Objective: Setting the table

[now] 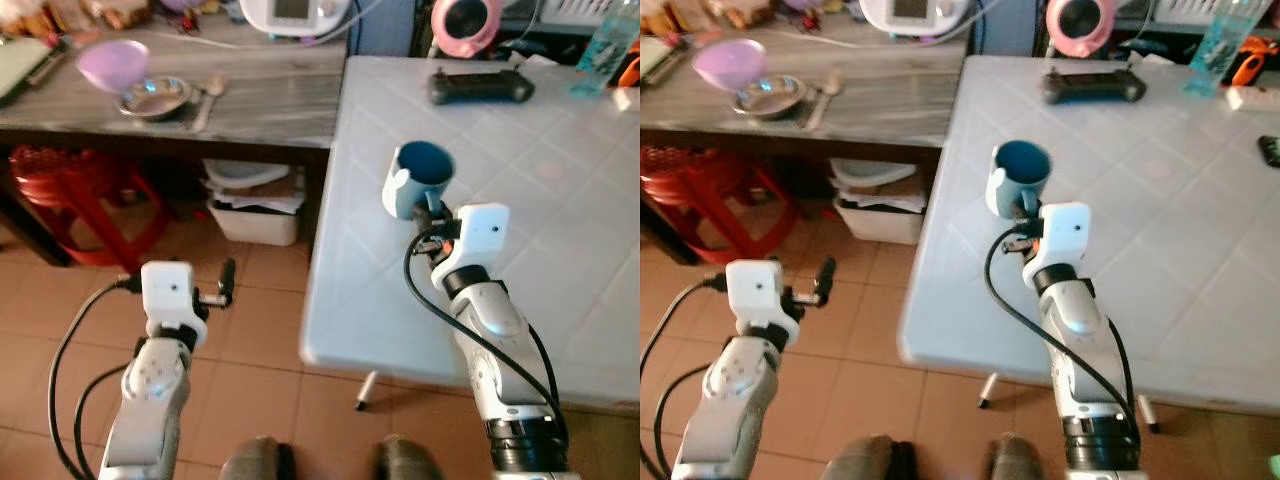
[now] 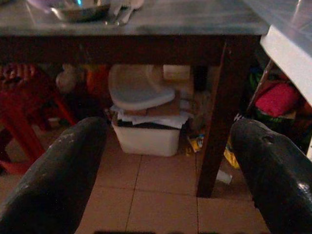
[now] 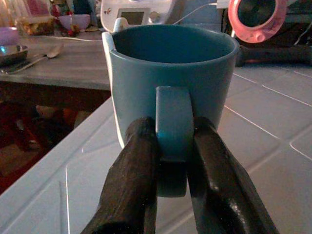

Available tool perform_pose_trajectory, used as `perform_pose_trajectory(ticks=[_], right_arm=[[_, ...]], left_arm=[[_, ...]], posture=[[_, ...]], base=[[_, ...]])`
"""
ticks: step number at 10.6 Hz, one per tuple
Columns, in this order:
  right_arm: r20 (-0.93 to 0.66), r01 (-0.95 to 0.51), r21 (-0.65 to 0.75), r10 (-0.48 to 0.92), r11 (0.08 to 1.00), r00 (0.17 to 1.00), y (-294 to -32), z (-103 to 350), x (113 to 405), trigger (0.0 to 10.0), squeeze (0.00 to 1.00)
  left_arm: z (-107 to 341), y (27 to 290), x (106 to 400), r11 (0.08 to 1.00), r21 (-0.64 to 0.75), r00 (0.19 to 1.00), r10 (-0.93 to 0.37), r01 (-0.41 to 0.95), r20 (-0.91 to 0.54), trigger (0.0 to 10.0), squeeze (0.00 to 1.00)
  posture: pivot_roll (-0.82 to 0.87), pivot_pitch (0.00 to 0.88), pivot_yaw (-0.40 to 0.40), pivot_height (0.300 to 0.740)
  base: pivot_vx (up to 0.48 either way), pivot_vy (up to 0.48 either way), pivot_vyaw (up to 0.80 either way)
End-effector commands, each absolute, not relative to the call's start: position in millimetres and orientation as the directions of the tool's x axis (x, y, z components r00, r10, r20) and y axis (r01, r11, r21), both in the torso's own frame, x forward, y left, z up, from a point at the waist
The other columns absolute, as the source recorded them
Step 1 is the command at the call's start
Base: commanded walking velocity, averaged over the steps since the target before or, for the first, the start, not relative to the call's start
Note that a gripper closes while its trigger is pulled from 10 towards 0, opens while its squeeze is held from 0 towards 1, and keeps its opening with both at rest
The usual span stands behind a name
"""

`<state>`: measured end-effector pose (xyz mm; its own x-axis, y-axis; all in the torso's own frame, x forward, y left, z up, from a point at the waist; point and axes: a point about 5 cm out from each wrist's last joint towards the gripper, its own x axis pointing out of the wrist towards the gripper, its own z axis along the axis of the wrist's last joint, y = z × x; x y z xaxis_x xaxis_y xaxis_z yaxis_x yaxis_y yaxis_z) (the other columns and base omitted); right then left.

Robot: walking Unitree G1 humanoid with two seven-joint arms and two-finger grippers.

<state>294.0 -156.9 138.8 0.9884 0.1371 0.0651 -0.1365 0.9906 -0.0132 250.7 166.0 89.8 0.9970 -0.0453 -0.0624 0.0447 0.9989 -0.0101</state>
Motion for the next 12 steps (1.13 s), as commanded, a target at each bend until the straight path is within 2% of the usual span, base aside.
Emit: perform_pose_trajectory(ticks=[1,2,7,10,12], right_arm=[[0.045,-0.107,-0.030,0.108,0.994,0.993,-162,132,294,10.0,0.00],[0.049,-0.071,-0.079,0.075,0.994,0.996,-162,131,296,10.0,0.00],[0.085,-0.117,-0.021,0.119,0.993,0.989,-154,131,298,10.0,0.00],[0.116,-0.107,-0.021,0.109,0.994,0.987,-157,135,301,10.0,0.00],[0.124,-0.108,-0.021,0.110,0.994,0.986,-158,136,302,10.0,0.00]], left_arm=[[88,163,252,0.999,-0.034,0.997,-0.045,0.043,-0.061,10.0,0.00],[89,164,254,0.999,-0.033,0.998,-0.044,0.042,-0.055,10.0,0.00],[94,173,264,1.000,-0.002,0.999,-0.031,0.031,-0.021,10.0,0.00],[95,174,266,0.999,0.030,1.000,-0.015,0.015,-0.007,10.0,0.00],[95,173,267,0.999,0.043,1.000,-0.020,0.020,-0.001,10.0,0.00]], posture=[[-0.02,0.038,0.044,0.740],[-0.02,0.028,0.043,0.740],[-0.02,0.017,0.055,0.740],[-0.02,0.013,0.056,0.740],[-0.03,0.017,0.058,0.740]], base=[[0.000,0.480,0.00],[0.000,0.480,0.00],[0.000,0.480,0.00],[0.000,0.455,0.00],[0.300,0.371,0.00]])
